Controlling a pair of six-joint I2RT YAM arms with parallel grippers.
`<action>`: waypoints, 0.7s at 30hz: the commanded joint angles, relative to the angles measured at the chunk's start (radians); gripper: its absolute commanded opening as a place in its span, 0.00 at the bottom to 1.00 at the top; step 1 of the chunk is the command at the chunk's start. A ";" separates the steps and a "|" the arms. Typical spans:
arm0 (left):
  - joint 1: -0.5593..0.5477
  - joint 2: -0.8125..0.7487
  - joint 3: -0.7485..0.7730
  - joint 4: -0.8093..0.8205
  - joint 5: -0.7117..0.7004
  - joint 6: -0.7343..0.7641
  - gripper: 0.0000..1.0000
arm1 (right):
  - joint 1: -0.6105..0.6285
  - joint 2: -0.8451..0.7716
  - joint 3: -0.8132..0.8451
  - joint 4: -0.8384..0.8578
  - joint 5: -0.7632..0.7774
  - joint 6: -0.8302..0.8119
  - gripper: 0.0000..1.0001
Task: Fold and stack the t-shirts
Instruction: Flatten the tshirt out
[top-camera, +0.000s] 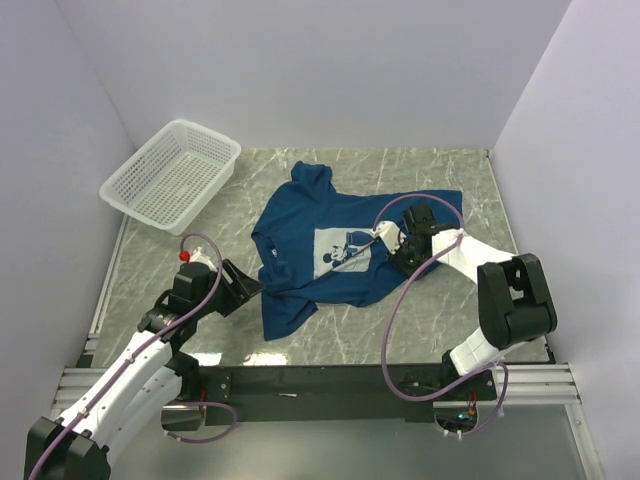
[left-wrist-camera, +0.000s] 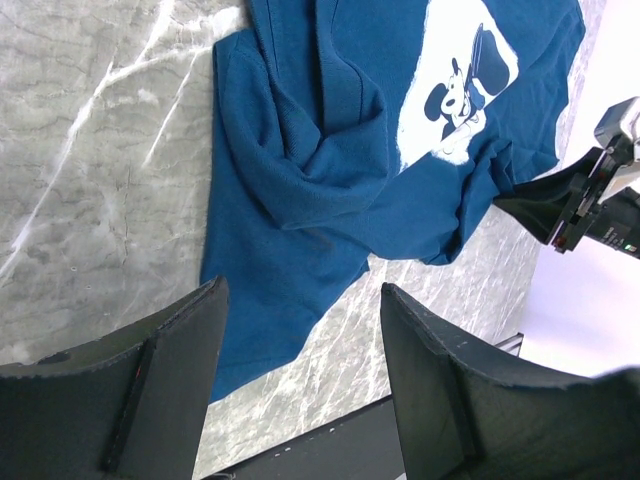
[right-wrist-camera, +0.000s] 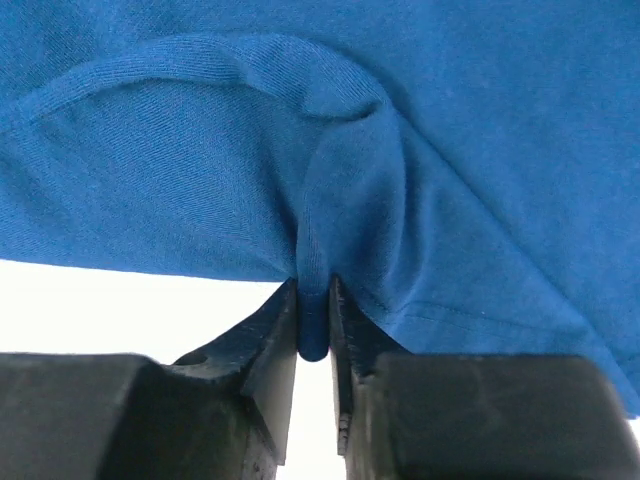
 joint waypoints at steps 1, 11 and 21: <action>-0.004 0.000 -0.004 0.044 0.017 0.000 0.68 | 0.000 -0.062 0.048 -0.005 0.024 0.002 0.23; -0.004 0.044 0.000 0.083 0.029 0.002 0.68 | -0.010 -0.144 0.051 -0.068 -0.010 -0.033 0.31; -0.004 0.047 -0.010 0.077 0.046 0.014 0.68 | -0.039 -0.156 0.071 -0.109 -0.064 -0.049 0.00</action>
